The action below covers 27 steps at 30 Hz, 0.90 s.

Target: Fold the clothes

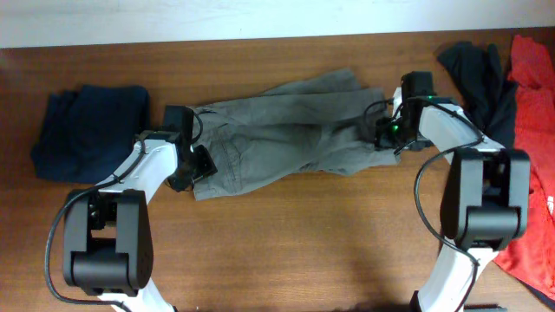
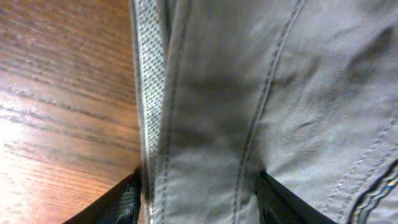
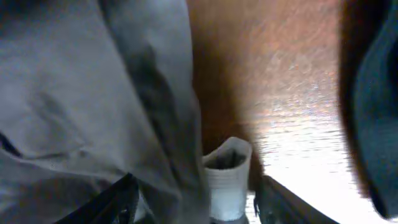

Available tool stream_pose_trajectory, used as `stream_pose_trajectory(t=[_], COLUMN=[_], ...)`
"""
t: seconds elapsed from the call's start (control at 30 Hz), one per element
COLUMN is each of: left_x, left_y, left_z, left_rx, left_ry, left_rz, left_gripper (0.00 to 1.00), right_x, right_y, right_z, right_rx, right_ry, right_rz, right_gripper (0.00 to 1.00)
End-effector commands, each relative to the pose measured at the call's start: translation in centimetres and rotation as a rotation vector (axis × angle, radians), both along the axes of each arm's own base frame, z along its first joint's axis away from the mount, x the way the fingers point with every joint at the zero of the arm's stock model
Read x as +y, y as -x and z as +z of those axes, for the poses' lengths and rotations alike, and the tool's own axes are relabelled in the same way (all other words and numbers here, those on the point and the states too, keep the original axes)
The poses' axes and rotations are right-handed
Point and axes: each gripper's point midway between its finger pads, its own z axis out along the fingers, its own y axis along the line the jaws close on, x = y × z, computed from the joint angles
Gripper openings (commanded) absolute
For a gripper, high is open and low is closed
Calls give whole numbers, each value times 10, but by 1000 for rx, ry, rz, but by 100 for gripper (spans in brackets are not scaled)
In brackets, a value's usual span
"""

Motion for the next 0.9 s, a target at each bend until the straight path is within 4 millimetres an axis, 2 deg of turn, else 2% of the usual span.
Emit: stream_pose_trajectory(t=[0.0, 0.03, 0.1, 0.13, 0.17, 0.23, 0.3, 0.33, 0.37, 0.4, 0.53, 0.63, 0.87], left_x=[5, 7, 11, 13, 14, 15, 15, 15, 16, 21, 34, 40, 47], left_y=[14, 16, 17, 17, 16, 15, 16, 17, 17, 20, 23, 23, 24], left_z=[-13, -14, -14, -14, -14, -13, -13, -14, -14, -14, -13, -13, -13], left_rx=[71, 78, 81, 79, 77, 72, 74, 79, 81, 90, 106, 106, 113], left_ry=[-28, -43, -62, -77, -82, -88, -90, -92, -98, -121, -172, -171, -166], left_rz=[6, 8, 10, 12, 12, 13, -5, -22, -21, -18, -2, 14, 35], left_gripper=[60, 60, 60, 60, 60, 60, 59, 57, 56, 54, 54, 55, 55], right_x=[14, 16, 16, 16, 14, 9, -4, -20, -27, -55, -89, -94, -95], right_y=[20, 24, 28, 32, 34, 42, 54, 67, 73, 98, 137, 144, 142], right_z=[-25, -26, -26, -27, -27, -28, -28, -28, -27, -21, -7, -6, -2], right_rx=[98, 117, 134, 147, 159, 190, 241, 292, 316, 401, 515, 543, 525], right_ry=[-69, -78, -78, -79, -74, -55, -1, 64, 99, 227, 363, 352, 348], right_rz=[15, 15, 15, 14, 11, 2, -36, -102, -137, -284, -497, -522, -528], right_gripper=[64, 57, 35, 11, 4, 4, 4, 4, 4, 4, 4, 4, 6])
